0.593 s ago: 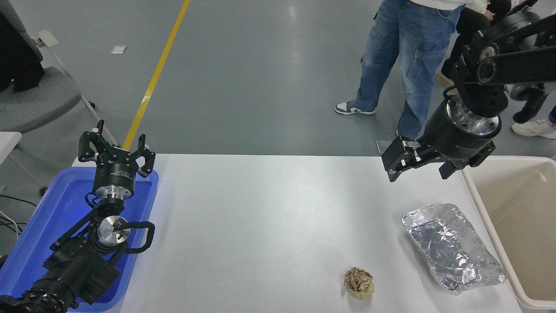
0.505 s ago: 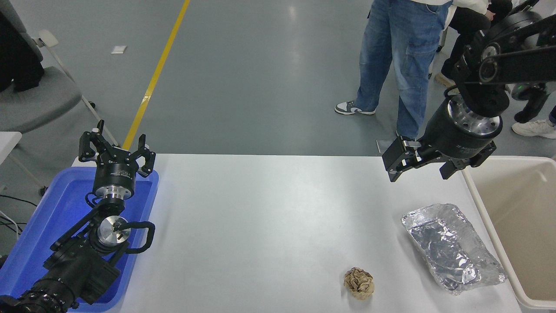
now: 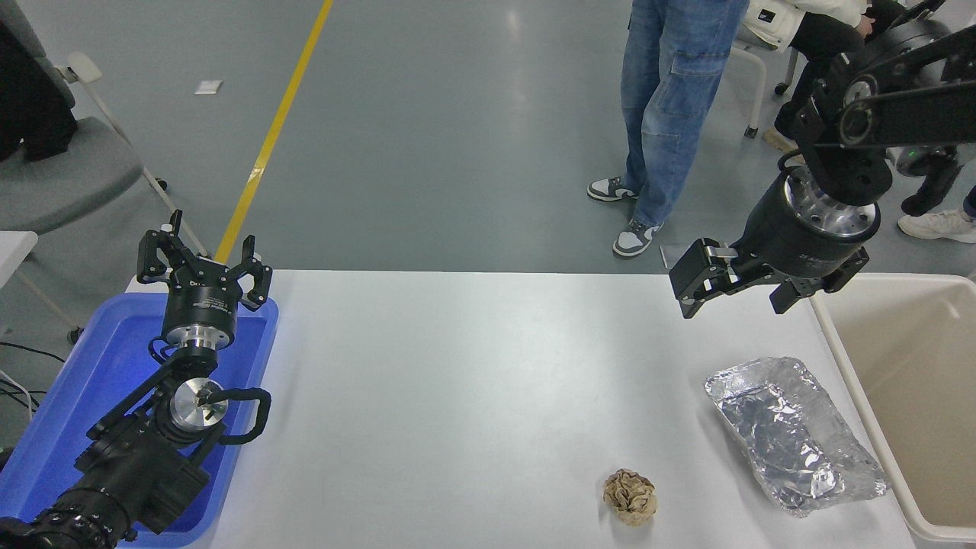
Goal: Pick up foil plate and place in dustbin
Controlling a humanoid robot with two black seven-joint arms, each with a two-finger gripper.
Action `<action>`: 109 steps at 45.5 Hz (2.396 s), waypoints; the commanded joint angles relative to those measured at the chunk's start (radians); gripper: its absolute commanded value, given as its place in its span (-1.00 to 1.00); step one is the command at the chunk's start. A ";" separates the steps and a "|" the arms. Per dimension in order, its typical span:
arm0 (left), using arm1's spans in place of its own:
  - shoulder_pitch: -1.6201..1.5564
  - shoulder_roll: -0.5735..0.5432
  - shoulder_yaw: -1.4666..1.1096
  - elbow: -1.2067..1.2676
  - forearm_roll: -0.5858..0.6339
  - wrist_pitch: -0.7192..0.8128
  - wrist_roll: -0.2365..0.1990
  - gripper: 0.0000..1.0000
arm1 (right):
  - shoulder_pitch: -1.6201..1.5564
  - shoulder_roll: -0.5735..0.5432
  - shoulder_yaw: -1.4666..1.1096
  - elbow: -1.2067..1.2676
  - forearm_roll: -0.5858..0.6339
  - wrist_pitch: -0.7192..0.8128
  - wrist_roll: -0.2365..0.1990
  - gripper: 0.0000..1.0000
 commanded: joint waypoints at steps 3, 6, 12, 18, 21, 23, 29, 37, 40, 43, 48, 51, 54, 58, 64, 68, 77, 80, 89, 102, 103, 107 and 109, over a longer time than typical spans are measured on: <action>0.000 0.002 0.002 0.000 0.000 -0.001 0.000 0.98 | -0.021 -0.034 0.001 -0.001 -0.033 -0.003 0.001 1.00; 0.000 0.002 0.002 0.000 -0.002 -0.001 0.000 0.98 | -0.046 -0.060 0.005 -0.003 -0.084 -0.011 0.001 1.00; 0.000 0.002 0.003 0.000 -0.002 -0.001 0.000 0.98 | -0.150 -0.158 0.054 -0.026 -0.203 -0.037 0.001 1.00; 0.000 0.002 0.003 0.000 0.000 -0.001 0.000 0.98 | -0.305 -0.317 0.148 -0.098 -0.407 -0.049 0.002 1.00; 0.000 0.002 0.005 0.000 -0.002 -0.001 0.000 0.98 | -0.418 -0.403 0.234 -0.155 -0.544 -0.062 0.006 1.00; 0.000 0.002 0.005 0.000 -0.002 -0.001 0.000 0.98 | -0.487 -0.440 0.287 -0.185 -0.619 -0.065 0.006 1.00; 0.000 0.002 0.005 0.000 -0.002 -0.001 0.000 0.98 | -0.705 -0.515 0.470 -0.271 -0.851 -0.103 0.006 1.00; 0.000 0.002 0.005 0.000 -0.002 -0.001 0.000 0.98 | -0.971 -0.518 0.631 -0.406 -1.098 -0.224 0.013 1.00; 0.000 0.002 0.005 0.000 0.000 -0.001 0.000 0.98 | -1.038 -0.500 0.636 -0.458 -1.113 -0.302 0.018 1.00; 0.000 0.002 0.005 0.000 -0.002 -0.001 0.000 0.98 | -1.104 -0.465 0.628 -0.513 -1.120 -0.387 0.025 1.00; -0.002 0.002 0.005 0.000 -0.002 -0.001 0.000 0.98 | -1.202 -0.426 0.627 -0.609 -1.132 -0.491 0.053 1.00; -0.002 0.002 0.005 0.000 -0.002 -0.001 0.000 0.98 | -1.255 -0.403 0.627 -0.658 -1.132 -0.526 0.070 1.00; -0.002 0.002 0.005 0.000 -0.002 -0.001 0.000 0.98 | -1.296 -0.388 0.633 -0.684 -1.130 -0.543 0.082 1.00; -0.002 0.002 0.005 0.000 -0.002 -0.001 0.000 0.98 | -1.328 -0.385 0.646 -0.687 -1.118 -0.563 0.085 1.00; -0.002 0.002 0.005 0.000 -0.002 -0.001 0.000 0.98 | -1.374 -0.380 0.718 -0.687 -1.115 -0.565 0.085 1.00; -0.002 0.002 0.005 0.000 0.000 -0.001 0.000 0.98 | -1.391 -0.371 0.758 -0.688 -1.113 -0.563 0.085 1.00; -0.002 0.002 0.005 0.000 -0.002 -0.001 0.000 0.98 | -1.403 -0.368 0.777 -0.702 -1.041 -0.563 0.085 1.00; -0.002 0.002 0.005 0.000 -0.002 -0.001 0.000 0.98 | -1.413 -0.359 0.777 -0.722 -1.008 -0.563 0.085 0.90; -0.002 0.002 0.005 0.000 0.000 -0.001 0.000 0.98 | -1.428 -0.345 0.781 -0.750 -0.960 -0.565 0.090 -0.14; -0.002 0.002 0.005 0.000 -0.002 -0.001 0.000 0.98 | -1.430 -0.345 0.786 -0.741 -0.946 -0.565 0.105 -1.00; -0.002 0.003 0.005 0.000 -0.002 -0.001 0.000 0.98 | -1.428 -0.345 0.786 -0.739 -0.946 -0.563 0.107 -1.00; -0.002 0.002 0.005 0.000 -0.002 -0.001 0.000 0.98 | -1.428 -0.348 0.786 -0.733 -0.946 -0.565 0.110 -1.00; -0.002 0.002 0.005 0.000 0.000 -0.001 0.000 0.98 | -1.425 -0.351 0.786 -0.731 -0.946 -0.565 0.111 -1.00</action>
